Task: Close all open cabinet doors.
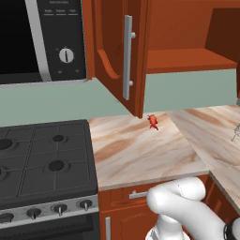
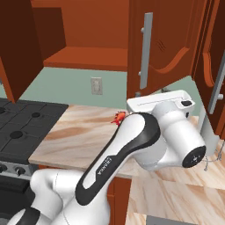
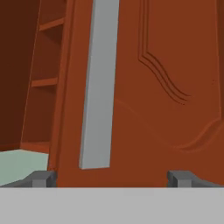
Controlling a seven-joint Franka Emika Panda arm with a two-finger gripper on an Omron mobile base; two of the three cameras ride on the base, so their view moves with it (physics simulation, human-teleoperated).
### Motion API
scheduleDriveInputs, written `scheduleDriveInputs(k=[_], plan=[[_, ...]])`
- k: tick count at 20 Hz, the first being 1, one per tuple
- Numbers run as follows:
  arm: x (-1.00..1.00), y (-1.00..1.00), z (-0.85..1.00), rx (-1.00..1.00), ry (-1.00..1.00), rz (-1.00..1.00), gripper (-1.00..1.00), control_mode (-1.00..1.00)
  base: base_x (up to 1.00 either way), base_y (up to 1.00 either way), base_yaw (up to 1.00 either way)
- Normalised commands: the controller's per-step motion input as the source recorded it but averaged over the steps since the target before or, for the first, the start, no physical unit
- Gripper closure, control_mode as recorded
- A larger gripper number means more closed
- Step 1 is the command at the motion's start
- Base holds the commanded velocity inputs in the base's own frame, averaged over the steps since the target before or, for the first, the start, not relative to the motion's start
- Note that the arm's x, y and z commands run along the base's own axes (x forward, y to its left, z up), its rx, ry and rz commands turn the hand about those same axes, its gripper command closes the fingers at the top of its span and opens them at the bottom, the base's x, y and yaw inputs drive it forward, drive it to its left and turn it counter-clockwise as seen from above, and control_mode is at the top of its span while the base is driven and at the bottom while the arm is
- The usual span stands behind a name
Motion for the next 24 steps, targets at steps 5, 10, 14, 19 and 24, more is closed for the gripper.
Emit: scheduleDriveInputs(k=[5, 10, 14, 19, 24], plan=[[0.24, 0.00, -0.06, 0.00, -0.03, 0.03, -1.00, -1.00, 0.00, 0.00, 0.00], [0.31, 0.00, -0.07, 0.00, -0.05, 0.02, -1.00, -1.00, 0.00, 0.00, 0.00], [0.28, 0.00, -0.09, 0.00, -0.05, 0.00, -1.00, -1.00, 0.00, 0.00, 0.00], [0.24, 0.01, -0.09, 0.00, -0.04, 0.00, -1.00, -1.00, 0.00, 0.00, 0.00], [0.33, 0.10, -0.05, 0.00, -0.01, 0.00, -1.00, -1.00, 0.00, 0.00, 0.00]])
